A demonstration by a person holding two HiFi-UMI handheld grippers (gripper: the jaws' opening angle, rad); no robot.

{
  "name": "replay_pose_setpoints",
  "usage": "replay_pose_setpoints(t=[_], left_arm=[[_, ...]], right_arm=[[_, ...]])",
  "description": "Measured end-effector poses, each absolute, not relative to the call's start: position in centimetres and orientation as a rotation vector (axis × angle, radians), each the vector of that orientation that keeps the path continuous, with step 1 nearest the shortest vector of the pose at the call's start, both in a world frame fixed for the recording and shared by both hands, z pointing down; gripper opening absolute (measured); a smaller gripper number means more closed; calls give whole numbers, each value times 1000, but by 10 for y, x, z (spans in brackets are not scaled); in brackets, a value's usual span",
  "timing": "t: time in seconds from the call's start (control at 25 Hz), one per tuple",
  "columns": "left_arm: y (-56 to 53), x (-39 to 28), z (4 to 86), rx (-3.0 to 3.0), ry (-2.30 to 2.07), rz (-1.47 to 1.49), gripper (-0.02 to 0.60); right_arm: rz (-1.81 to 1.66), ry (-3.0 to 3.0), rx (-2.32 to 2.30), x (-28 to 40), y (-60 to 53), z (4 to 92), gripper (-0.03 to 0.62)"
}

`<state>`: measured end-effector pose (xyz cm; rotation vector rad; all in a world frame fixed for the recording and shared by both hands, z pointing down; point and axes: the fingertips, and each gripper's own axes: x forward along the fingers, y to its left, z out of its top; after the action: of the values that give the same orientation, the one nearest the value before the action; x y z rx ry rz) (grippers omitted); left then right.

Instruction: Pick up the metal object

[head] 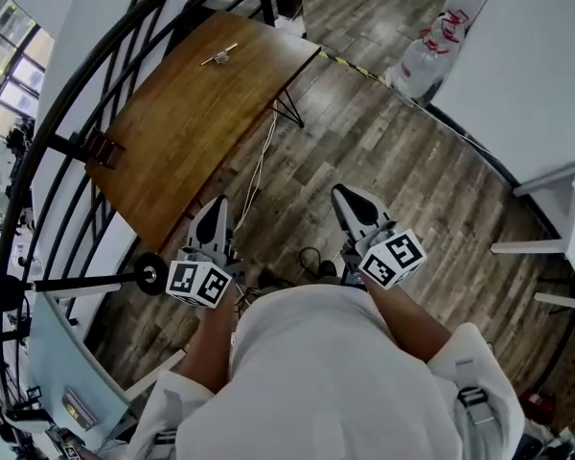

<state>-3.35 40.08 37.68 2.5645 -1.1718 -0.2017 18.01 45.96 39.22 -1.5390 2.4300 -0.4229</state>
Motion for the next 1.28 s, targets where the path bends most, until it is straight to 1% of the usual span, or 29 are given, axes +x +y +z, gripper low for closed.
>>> replay_pose_setpoints(t=[0.36,0.64,1.0,1.28], left_arm=[[413,-15,371,2482,-1308,-155,12],[388,-30,389,2452,-1349,-182,12],[289,-43,394,2454,-1334,-277,12],[191,-77,380,2509,-1339,-299,12]], right_arm=[[-542,2450,-1341,198,443,400,26],[-592,2453,-1317,186,404,415,26],[-562,2482,-1376,175,318,412,26],[-511,2521,-1416,137,217,406,26]])
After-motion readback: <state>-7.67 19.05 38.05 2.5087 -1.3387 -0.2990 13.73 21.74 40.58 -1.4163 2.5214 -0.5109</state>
